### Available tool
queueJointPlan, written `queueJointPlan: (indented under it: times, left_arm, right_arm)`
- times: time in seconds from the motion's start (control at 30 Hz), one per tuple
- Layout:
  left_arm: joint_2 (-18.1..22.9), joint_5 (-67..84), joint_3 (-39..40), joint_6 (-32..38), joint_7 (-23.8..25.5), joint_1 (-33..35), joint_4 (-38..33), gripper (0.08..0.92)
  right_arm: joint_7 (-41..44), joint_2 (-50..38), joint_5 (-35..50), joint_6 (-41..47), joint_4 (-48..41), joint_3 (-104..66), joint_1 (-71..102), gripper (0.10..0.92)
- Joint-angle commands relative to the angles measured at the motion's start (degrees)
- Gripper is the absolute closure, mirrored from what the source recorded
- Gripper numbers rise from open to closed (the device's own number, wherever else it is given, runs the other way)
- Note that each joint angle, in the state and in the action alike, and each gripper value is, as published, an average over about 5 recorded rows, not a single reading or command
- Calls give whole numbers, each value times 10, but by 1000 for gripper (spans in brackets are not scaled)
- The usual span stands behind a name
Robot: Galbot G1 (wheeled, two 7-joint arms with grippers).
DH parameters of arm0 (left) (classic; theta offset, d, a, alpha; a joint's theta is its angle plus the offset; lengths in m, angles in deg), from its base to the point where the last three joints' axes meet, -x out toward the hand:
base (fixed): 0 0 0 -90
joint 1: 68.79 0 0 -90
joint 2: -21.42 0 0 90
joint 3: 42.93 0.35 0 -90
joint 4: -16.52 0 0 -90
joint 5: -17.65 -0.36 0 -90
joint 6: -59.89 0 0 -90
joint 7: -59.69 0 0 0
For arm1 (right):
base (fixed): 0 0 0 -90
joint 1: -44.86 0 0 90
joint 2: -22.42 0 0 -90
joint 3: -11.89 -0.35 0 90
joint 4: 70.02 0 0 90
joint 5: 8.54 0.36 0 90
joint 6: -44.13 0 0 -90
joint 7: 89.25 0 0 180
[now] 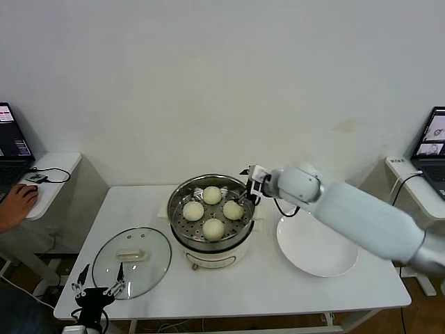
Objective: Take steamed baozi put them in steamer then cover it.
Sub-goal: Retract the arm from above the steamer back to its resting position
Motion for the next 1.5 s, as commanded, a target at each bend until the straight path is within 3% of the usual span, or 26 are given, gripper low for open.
queueJointPlan:
  times: [0.03, 0.2, 0.4, 0.67, 0.87, 1.0, 1.5]
  left_arm:
    - [2, -6, 5, 3, -1, -5, 7, 177]
    - [3, -9, 10, 3, -5, -12, 18, 177]
    - [4, -49, 25, 13, -12, -26, 43, 177]
    - [-5, -340, 1, 25, -42, -50, 91, 177]
    - [-32, -621, -25, 51, -53, -75, 150, 177]
    - [-34, -728, -26, 60, -60, -106, 181, 177]
    - [-51, -769, 21, 51, -27, -160, 225, 177]
  right_arm:
    - [-149, -29, -93, -238, 57, -330, 374, 203]
    - [-140, 56, -160, -366, 44, -514, 544, 203]
    - [-102, 187, -184, -425, 53, -686, 675, 203]
    - [-89, 286, -163, -421, 99, -829, 794, 203]
    - [-99, 316, -154, -414, 127, -871, 851, 202]
    - [-104, 323, -160, -419, 132, -888, 866, 203]
    - [-103, 346, -159, -427, 140, -912, 889, 202]
